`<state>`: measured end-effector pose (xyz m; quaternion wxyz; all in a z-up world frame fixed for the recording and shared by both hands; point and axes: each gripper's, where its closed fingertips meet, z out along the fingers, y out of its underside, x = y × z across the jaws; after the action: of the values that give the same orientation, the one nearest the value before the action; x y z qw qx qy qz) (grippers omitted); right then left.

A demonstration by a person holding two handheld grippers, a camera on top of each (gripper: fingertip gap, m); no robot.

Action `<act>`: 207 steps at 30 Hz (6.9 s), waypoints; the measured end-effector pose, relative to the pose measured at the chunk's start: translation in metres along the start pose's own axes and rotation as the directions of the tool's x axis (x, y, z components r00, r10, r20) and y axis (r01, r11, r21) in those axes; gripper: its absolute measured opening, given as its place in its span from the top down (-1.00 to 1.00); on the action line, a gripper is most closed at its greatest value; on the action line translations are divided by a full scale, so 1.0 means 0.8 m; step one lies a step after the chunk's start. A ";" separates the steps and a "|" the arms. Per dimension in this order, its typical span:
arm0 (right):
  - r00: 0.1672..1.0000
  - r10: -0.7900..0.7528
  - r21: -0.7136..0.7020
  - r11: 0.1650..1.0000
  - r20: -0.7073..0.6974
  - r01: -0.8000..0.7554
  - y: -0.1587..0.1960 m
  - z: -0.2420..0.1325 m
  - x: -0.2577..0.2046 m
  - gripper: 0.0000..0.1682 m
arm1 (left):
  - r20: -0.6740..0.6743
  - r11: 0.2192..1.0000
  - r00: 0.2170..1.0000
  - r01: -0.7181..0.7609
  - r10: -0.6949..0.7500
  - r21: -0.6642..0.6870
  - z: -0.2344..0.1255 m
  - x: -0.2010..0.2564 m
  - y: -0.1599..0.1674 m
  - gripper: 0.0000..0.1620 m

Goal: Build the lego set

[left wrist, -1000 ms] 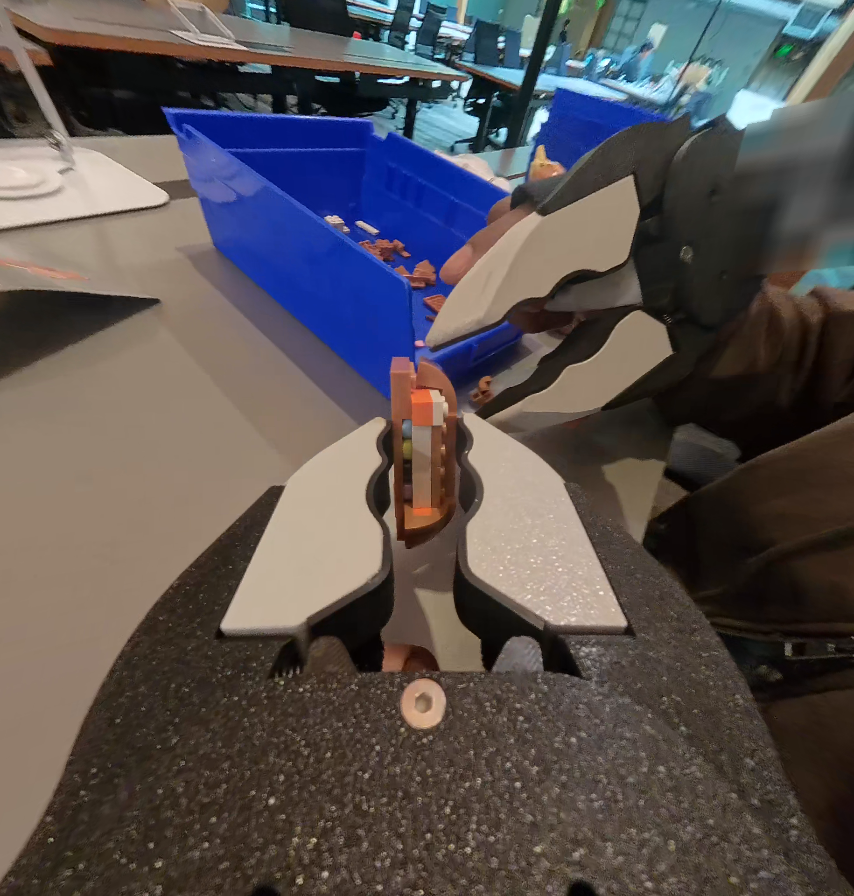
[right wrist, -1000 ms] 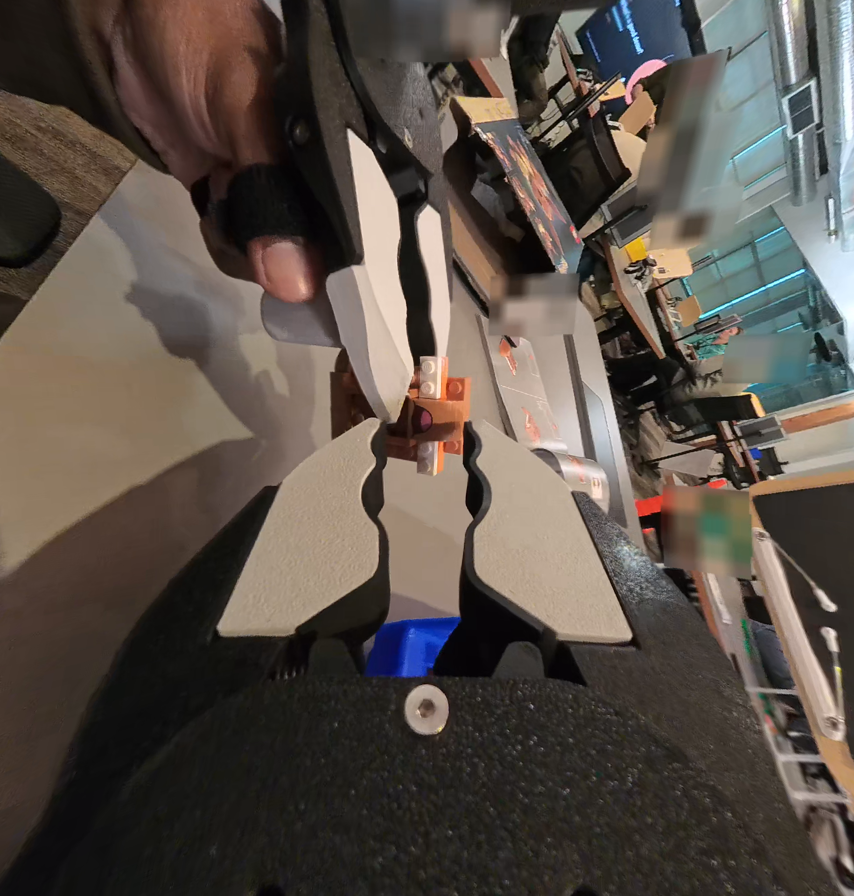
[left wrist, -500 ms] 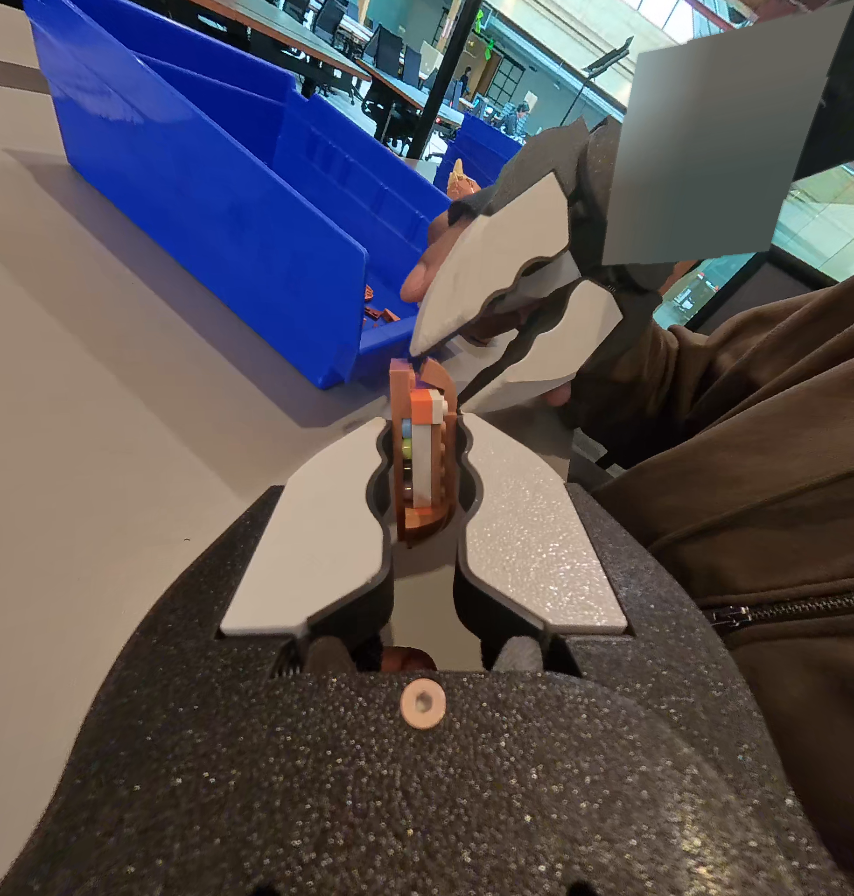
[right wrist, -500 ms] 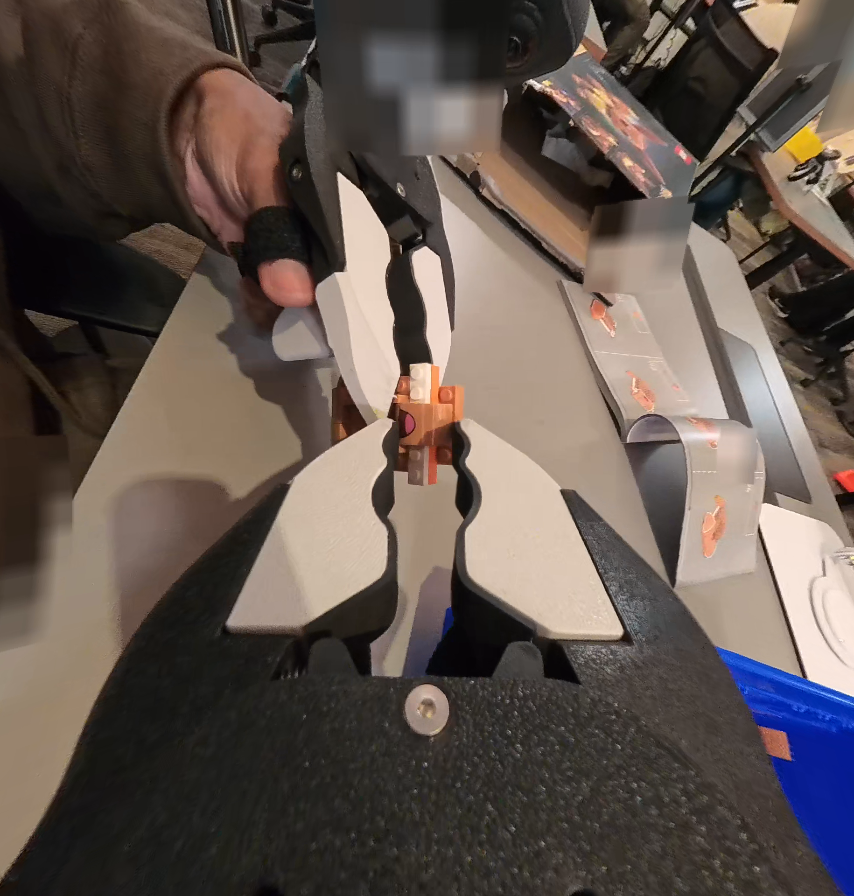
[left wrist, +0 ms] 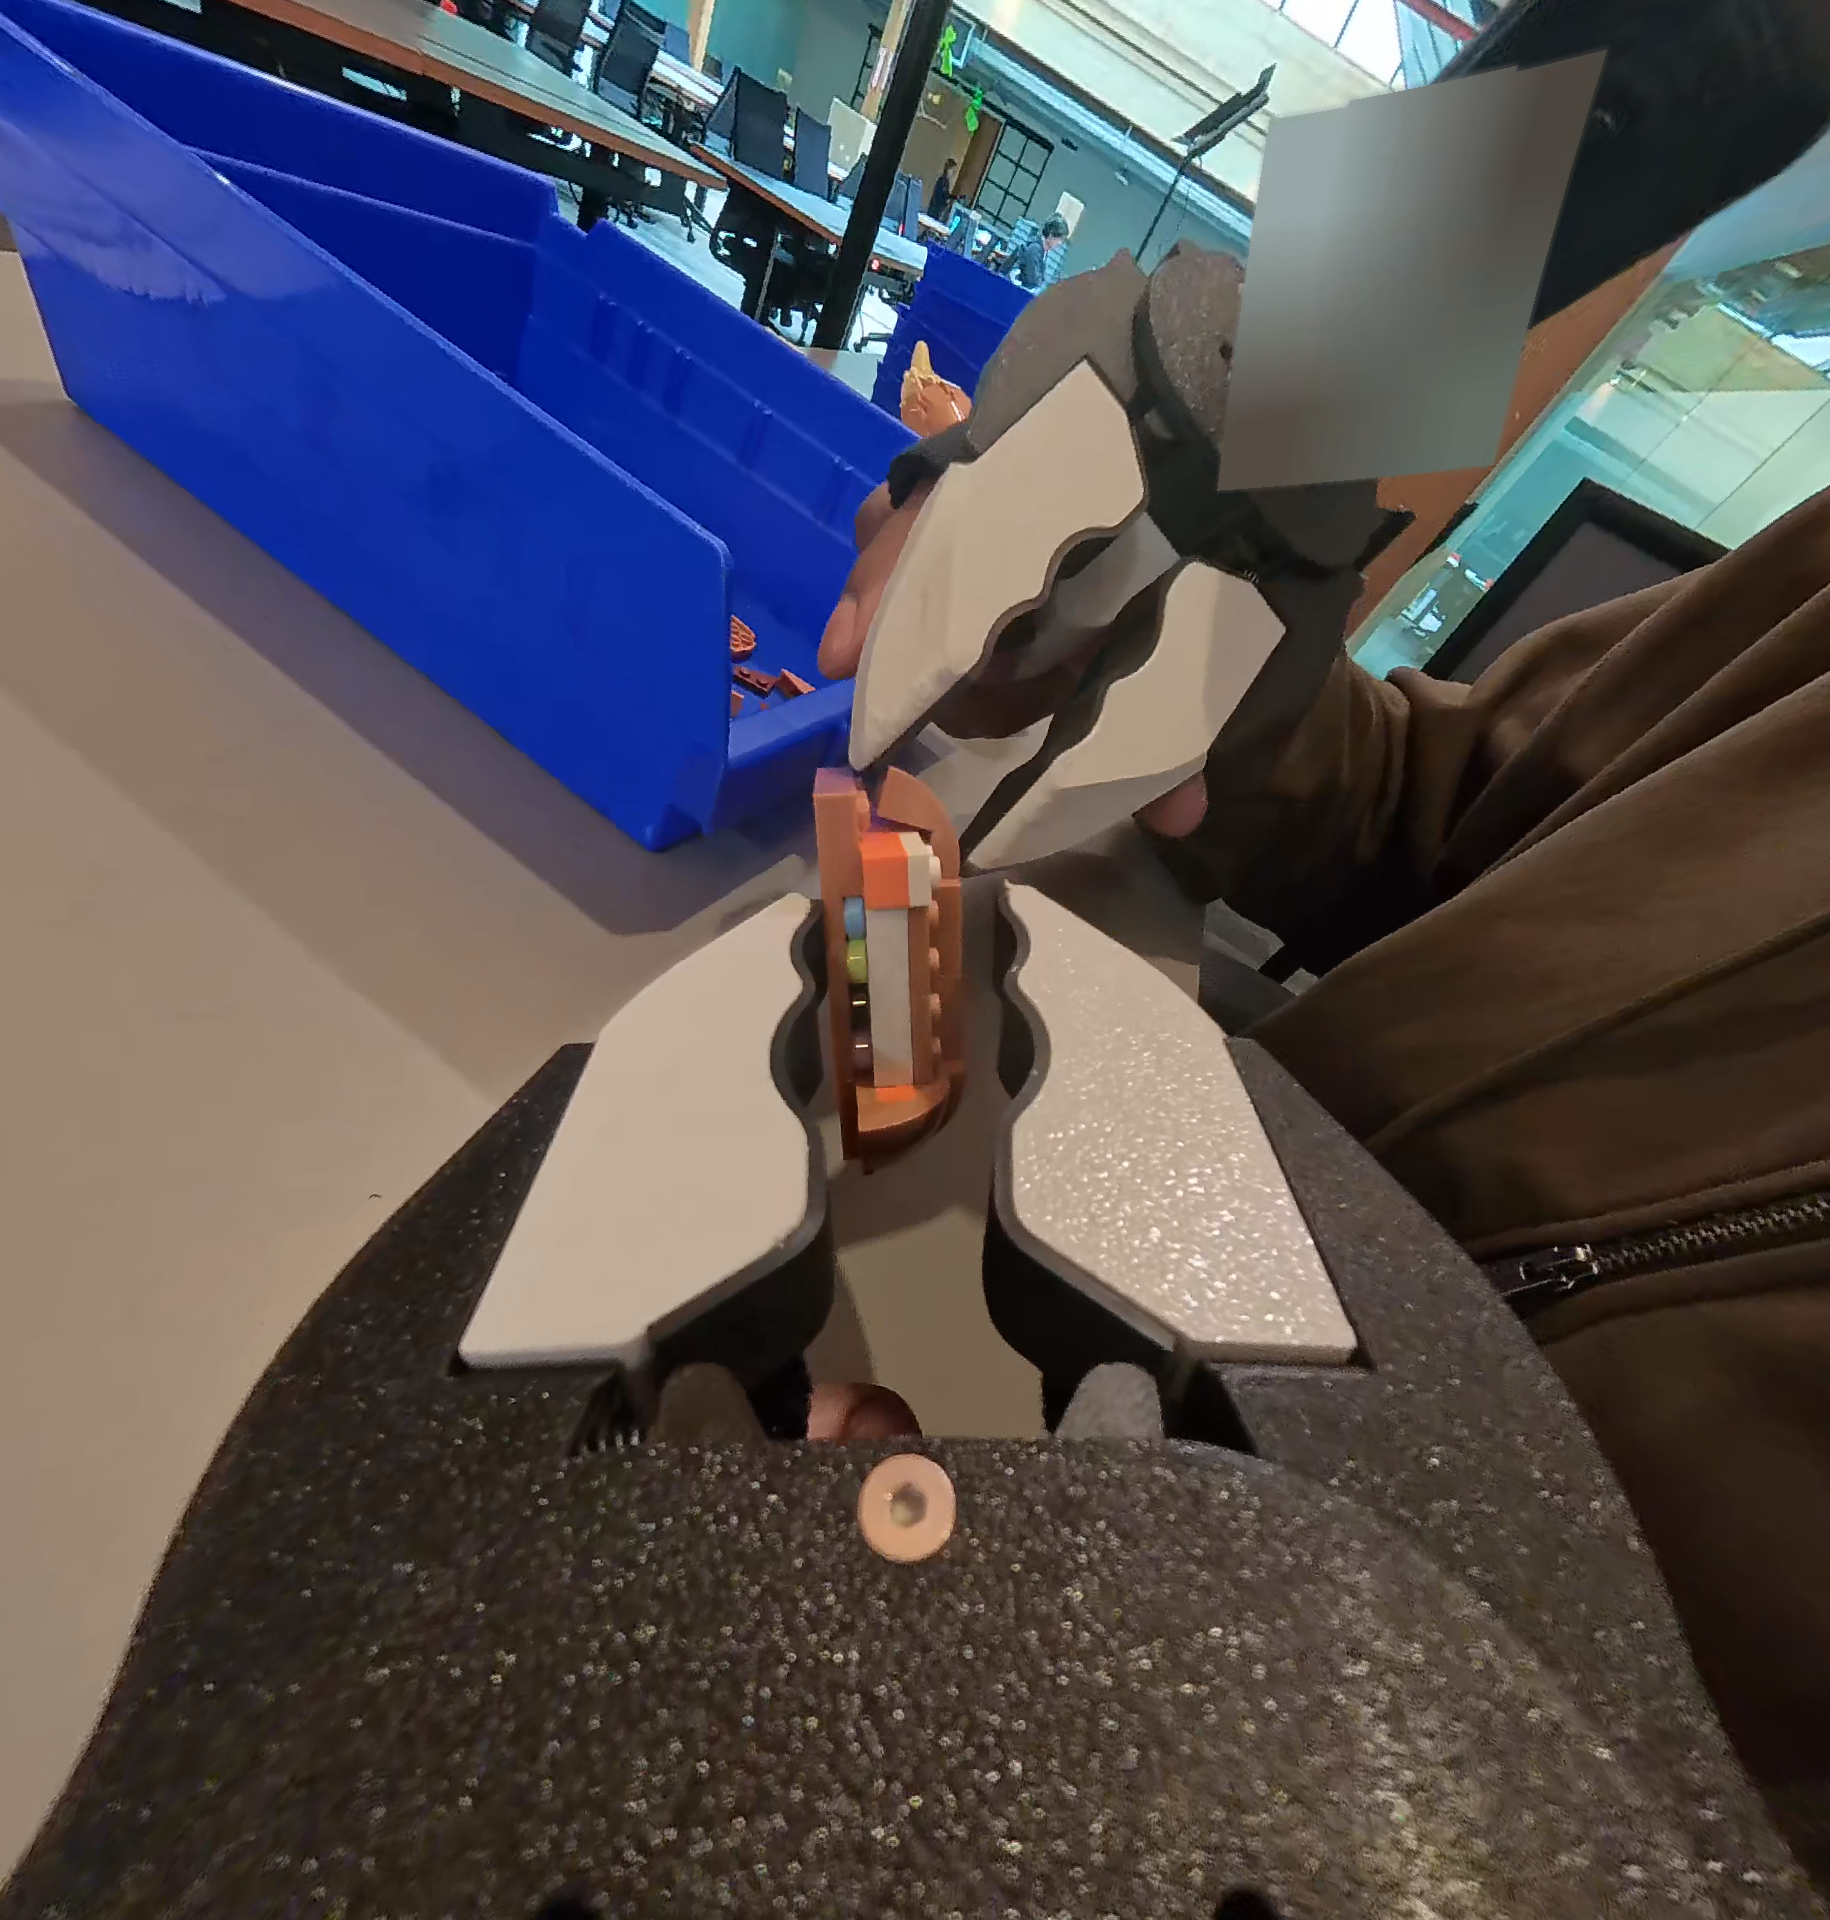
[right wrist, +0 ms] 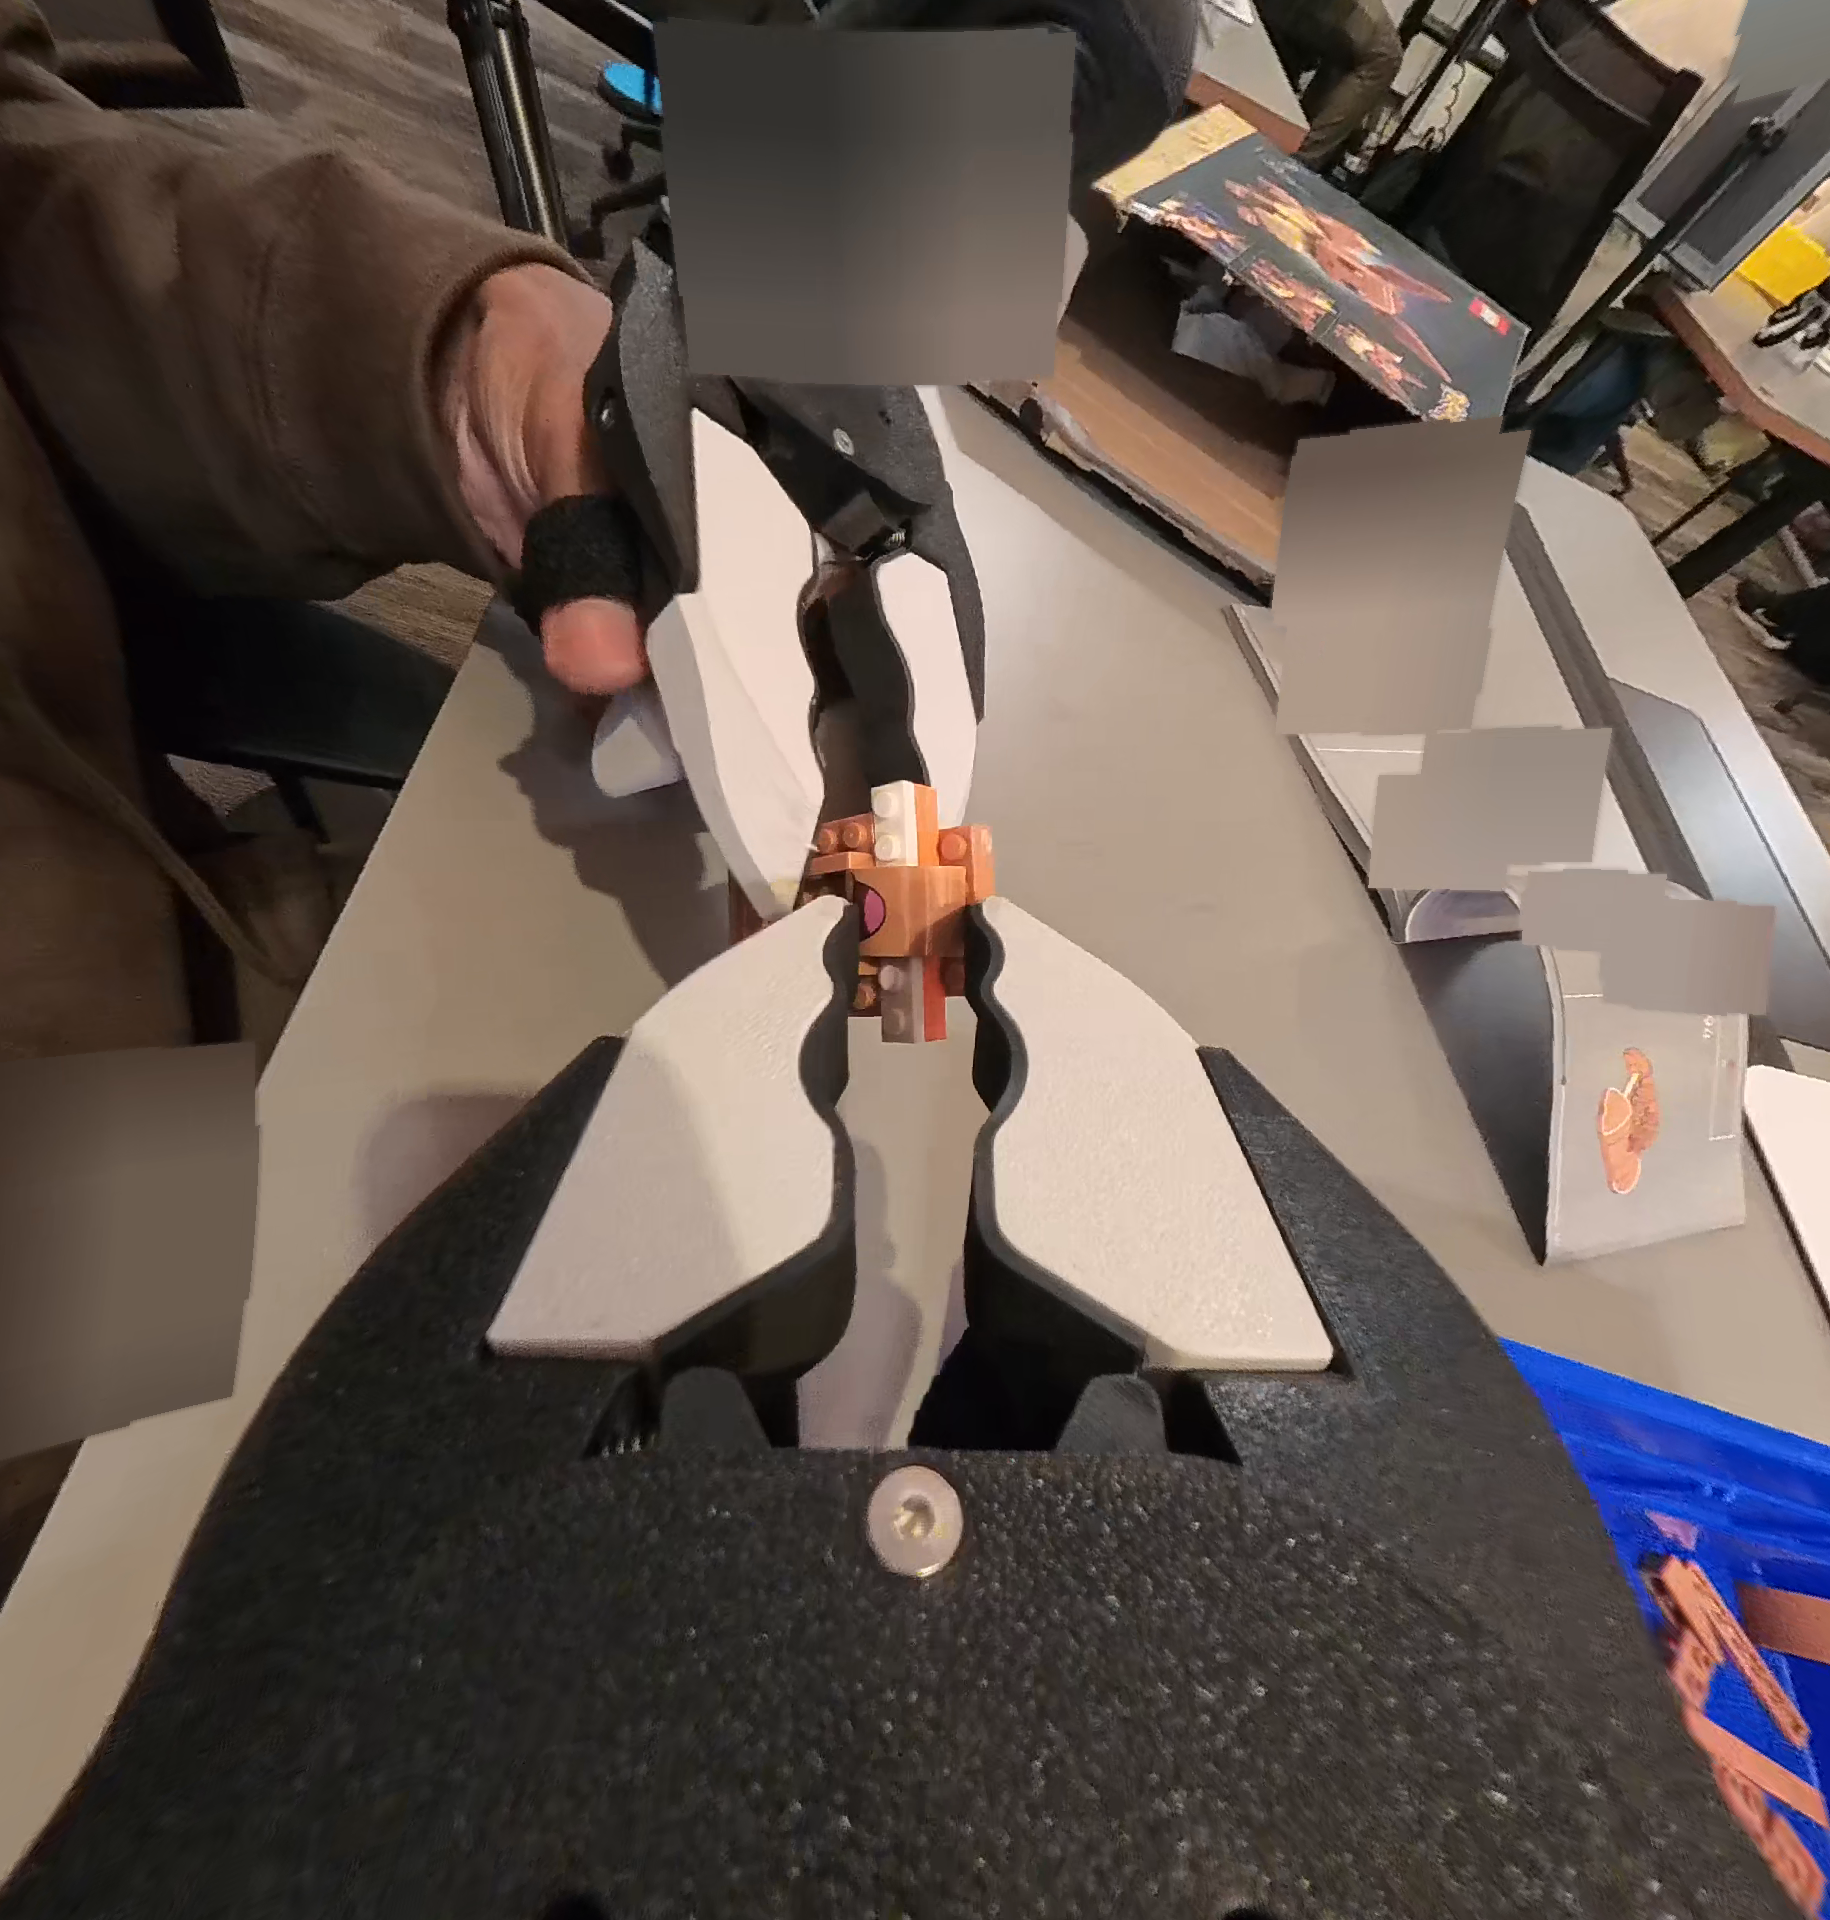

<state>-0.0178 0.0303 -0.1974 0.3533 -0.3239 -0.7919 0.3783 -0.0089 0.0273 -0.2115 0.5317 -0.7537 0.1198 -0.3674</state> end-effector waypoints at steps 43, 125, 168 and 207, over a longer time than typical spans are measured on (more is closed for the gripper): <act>0.998 0.020 -0.063 0.998 0.063 -0.016 0.002 -0.008 -0.003 0.78 | -0.139 0.927 0.919 0.375 -0.368 0.029 0.011 0.006 0.003 0.70; 0.613 0.559 -0.269 0.821 0.558 -0.504 0.010 -0.001 -0.077 0.72 | -0.145 0.950 0.951 0.241 -0.272 -0.199 0.000 0.058 0.056 0.70; 0.599 0.548 -0.214 0.816 0.584 -0.537 0.001 -0.012 -0.071 0.54 | -0.182 0.951 0.936 0.279 -0.300 -0.136 0.000 0.060 0.041 0.70; 0.473 0.617 -0.291 0.751 0.629 -0.593 -0.005 -0.015 -0.084 0.66 | -0.170 0.977 0.969 0.157 -0.181 -0.145 0.002 0.074 0.038 0.70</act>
<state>0.0268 -0.0195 -0.2099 -0.1310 -0.4216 -0.7032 0.5573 0.0402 -0.0176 -0.2139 0.4347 -0.7575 0.1270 -0.4702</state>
